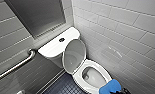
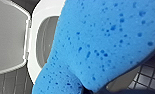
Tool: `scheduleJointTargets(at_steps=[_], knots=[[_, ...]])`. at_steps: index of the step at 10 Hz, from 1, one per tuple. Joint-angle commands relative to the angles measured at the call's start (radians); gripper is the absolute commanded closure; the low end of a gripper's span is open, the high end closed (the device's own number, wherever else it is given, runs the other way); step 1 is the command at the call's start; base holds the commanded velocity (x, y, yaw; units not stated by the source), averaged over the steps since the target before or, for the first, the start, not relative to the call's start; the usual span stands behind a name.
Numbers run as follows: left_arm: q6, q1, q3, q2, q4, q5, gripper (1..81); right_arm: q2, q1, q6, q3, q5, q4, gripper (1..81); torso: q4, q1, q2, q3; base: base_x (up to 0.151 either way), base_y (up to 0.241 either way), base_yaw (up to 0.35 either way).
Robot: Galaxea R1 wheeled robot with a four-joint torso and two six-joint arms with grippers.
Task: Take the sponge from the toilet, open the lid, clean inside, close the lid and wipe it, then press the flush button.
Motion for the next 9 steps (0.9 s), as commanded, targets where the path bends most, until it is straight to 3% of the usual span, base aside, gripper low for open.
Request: scheduleJointTargets(at_steps=[1,2,5,7,9], knots=[[0.005,0.039,0.018,-0.006,0.006,0.094,1.0,-0.013,0.029,-0.008,0.101,-0.061,-0.012,81.1,0.0,0.0,0.0,0.0,0.0,0.0,0.0],[0.005,0.039,0.018,-0.005,0.006,0.094,1.0,-0.017,0.076,-0.009,0.135,-0.07,-0.029,81.1,0.0,0.0,0.0,0.0,0.0,0.0,0.0],[0.005,0.036,0.02,-0.001,0.011,0.093,1.0,0.01,0.315,-0.003,0.162,-0.241,-0.031,81.1,0.0,0.0,0.0,0.0,0.0,0.0,0.0],[0.005,0.033,0.02,-0.004,0.011,0.093,1.0,0.108,0.452,0.003,0.083,-0.36,-0.029,81.1,0.0,0.0,0.0,0.0,0.0,0.0,0.0],[0.005,0.031,0.02,-0.003,0.011,0.093,1.0,0.225,0.508,0.003,-0.035,-0.415,-0.029,81.1,0.0,0.0,0.0,0.0,0.0,0.0,0.0]])
